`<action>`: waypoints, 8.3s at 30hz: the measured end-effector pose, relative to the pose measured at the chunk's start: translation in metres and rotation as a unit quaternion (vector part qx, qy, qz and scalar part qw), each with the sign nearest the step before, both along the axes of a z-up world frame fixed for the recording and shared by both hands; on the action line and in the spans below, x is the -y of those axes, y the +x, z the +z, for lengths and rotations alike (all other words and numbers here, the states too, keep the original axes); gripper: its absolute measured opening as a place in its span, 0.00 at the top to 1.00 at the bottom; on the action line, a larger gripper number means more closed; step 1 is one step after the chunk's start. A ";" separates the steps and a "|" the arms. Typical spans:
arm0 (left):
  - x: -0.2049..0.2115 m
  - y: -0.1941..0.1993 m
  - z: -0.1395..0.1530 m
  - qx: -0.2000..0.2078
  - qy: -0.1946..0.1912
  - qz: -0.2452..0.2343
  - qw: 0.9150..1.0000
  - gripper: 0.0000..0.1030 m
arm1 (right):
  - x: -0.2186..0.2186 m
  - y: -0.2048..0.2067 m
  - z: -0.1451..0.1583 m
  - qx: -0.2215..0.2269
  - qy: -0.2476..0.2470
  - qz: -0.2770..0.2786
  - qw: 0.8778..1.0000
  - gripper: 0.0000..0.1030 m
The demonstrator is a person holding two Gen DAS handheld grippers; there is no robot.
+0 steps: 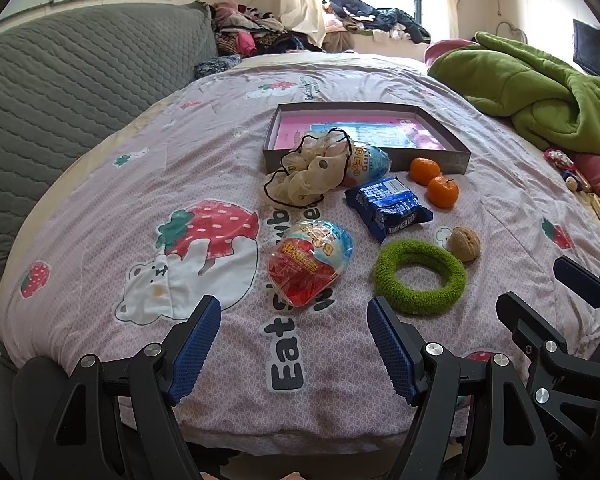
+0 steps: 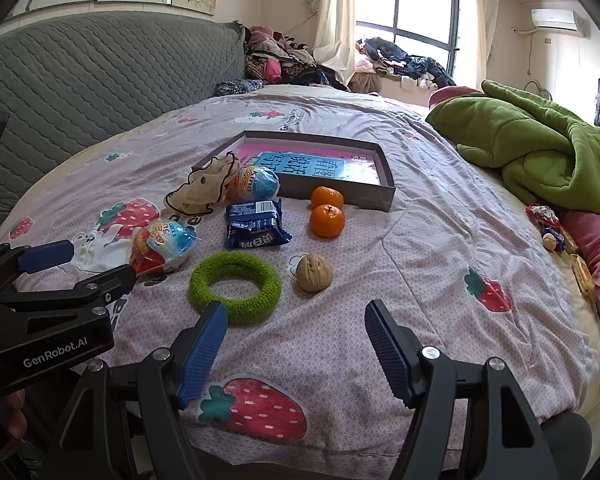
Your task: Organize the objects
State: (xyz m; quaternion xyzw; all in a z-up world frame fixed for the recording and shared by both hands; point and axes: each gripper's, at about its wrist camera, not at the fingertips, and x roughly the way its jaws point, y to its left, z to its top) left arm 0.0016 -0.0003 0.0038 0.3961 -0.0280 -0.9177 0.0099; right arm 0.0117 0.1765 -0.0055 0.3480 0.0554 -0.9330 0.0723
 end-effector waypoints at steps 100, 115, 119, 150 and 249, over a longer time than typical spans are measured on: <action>0.027 -0.120 -0.053 0.069 0.052 0.029 0.996 0.25 | -0.014 -0.103 -0.055 0.079 -0.010 0.003 0.997 0.54; 0.037 -0.125 -0.052 0.058 0.093 0.017 0.994 0.48 | -0.009 -0.102 -0.052 0.060 -0.010 0.026 0.998 0.68; 0.036 -0.120 -0.050 0.050 0.090 0.011 0.995 0.48 | -0.009 -0.100 -0.049 0.054 -0.013 0.025 0.998 0.68; 0.006 -0.149 0.019 -0.044 0.052 -0.012 0.998 0.48 | -0.021 -0.145 0.016 -0.037 -0.030 0.040 0.998 0.68; -0.023 -0.093 0.032 -0.012 0.030 -0.097 0.995 0.33 | -0.045 -0.116 0.038 -0.049 -0.036 0.043 0.997 0.50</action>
